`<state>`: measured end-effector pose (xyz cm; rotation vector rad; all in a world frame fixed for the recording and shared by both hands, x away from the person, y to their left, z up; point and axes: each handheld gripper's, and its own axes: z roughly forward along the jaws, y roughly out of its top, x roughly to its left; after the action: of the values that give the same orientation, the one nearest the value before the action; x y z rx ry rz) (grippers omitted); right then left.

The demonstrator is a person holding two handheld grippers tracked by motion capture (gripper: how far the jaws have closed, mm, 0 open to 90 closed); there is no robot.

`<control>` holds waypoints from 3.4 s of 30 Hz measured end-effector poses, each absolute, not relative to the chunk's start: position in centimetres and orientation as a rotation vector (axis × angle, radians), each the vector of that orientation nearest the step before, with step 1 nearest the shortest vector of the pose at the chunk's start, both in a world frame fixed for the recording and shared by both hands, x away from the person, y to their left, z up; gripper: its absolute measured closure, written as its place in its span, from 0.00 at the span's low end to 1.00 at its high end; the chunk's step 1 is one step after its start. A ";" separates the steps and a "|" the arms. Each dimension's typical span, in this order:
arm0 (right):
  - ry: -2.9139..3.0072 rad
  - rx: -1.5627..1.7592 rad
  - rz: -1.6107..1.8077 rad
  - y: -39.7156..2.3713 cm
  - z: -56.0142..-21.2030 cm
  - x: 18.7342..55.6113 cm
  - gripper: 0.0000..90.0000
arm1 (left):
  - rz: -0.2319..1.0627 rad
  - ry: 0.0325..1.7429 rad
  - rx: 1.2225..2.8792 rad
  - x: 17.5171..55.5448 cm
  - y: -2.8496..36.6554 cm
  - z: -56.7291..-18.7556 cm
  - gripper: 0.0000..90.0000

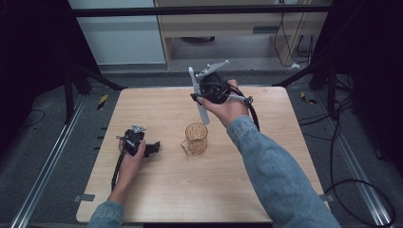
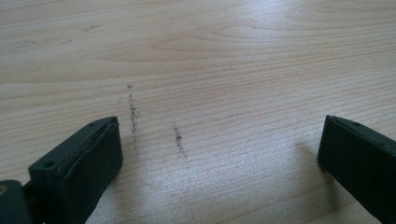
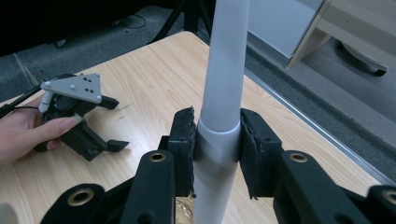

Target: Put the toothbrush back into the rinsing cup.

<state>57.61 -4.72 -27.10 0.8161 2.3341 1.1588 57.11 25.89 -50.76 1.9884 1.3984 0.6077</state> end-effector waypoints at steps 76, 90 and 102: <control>2.504 0.898 1.060 -2.2 -37.0 59.6 0.75 | 0.604 1.390 1.998 57.2 25.9 -50.7 0.00; 2.521 0.911 1.042 -2.0 -37.3 59.7 0.75 | 0.604 1.390 1.998 57.2 25.9 -50.7 0.00; 2.541 0.917 1.026 -1.8 -37.7 59.8 0.75 | 0.604 1.390 1.998 57.2 25.9 -50.7 0.00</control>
<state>59.78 -1.84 -37.68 0.9174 2.5415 1.0256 57.20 25.94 -50.75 1.9977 1.3900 0.6039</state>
